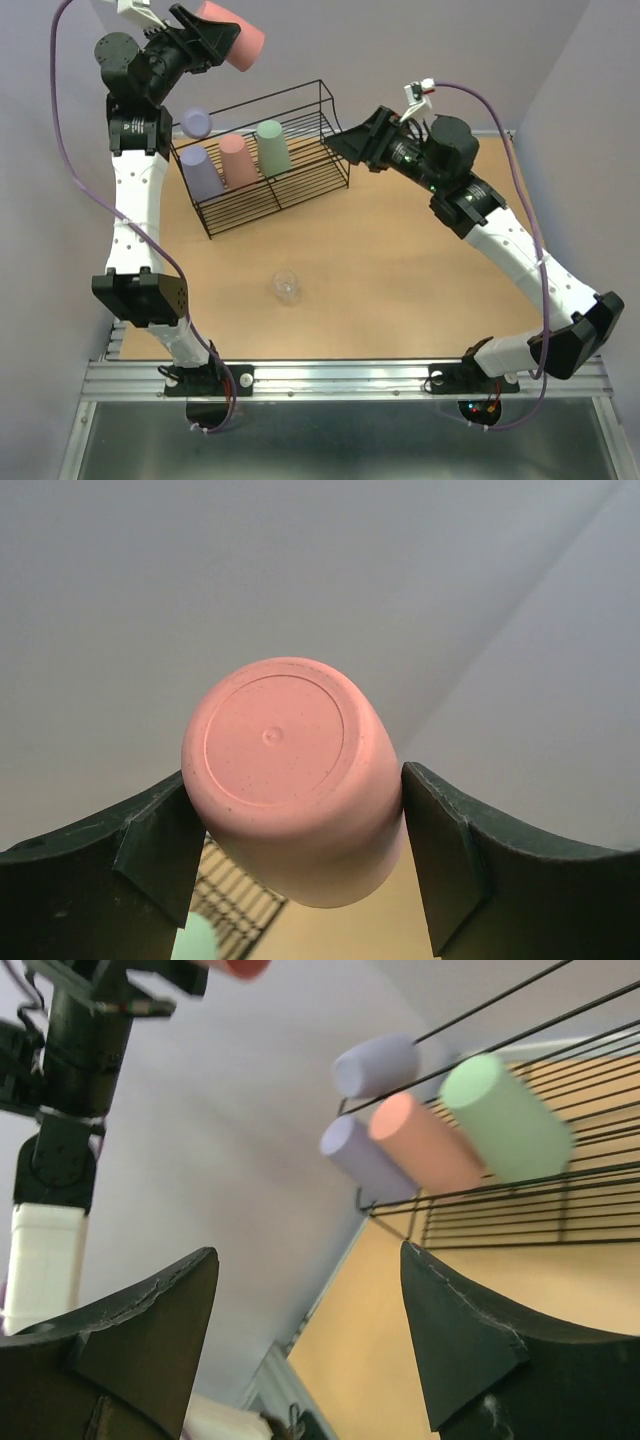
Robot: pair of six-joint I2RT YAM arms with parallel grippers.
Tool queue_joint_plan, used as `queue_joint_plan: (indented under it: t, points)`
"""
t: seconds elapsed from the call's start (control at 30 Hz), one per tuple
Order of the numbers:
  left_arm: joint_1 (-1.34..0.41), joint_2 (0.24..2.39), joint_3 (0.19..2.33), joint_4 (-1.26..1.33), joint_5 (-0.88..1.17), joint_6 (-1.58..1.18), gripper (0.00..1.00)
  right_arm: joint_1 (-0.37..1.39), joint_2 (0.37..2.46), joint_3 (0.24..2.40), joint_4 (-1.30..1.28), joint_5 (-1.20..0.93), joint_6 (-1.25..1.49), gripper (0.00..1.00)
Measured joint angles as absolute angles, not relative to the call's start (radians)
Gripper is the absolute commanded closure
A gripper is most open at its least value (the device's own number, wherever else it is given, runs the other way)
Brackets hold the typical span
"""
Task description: Load the cups into the dish rack
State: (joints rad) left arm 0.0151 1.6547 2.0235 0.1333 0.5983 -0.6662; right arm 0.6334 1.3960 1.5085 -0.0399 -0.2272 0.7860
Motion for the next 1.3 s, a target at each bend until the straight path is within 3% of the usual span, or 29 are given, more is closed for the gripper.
queue_joint_plan:
  t: [0.37, 0.53, 1.3]
  points:
    - [-0.126, 1.927, 2.242, -0.125, 0.275, -0.074, 1.0, 0.566, 1.299, 1.463, -0.161, -0.209, 0.733, 0.22]
    - [-0.206, 1.965, 2.109, -0.042, 0.12, 0.11, 1.0, 0.55, 1.315, 1.464, -0.233, -0.209, 0.703, 0.22]
    - [-0.215, 1.953, 1.827, 0.203, -0.031, 0.346, 1.0, 0.491, 1.395, 1.465, -0.314, -0.244, 0.684, 0.22]
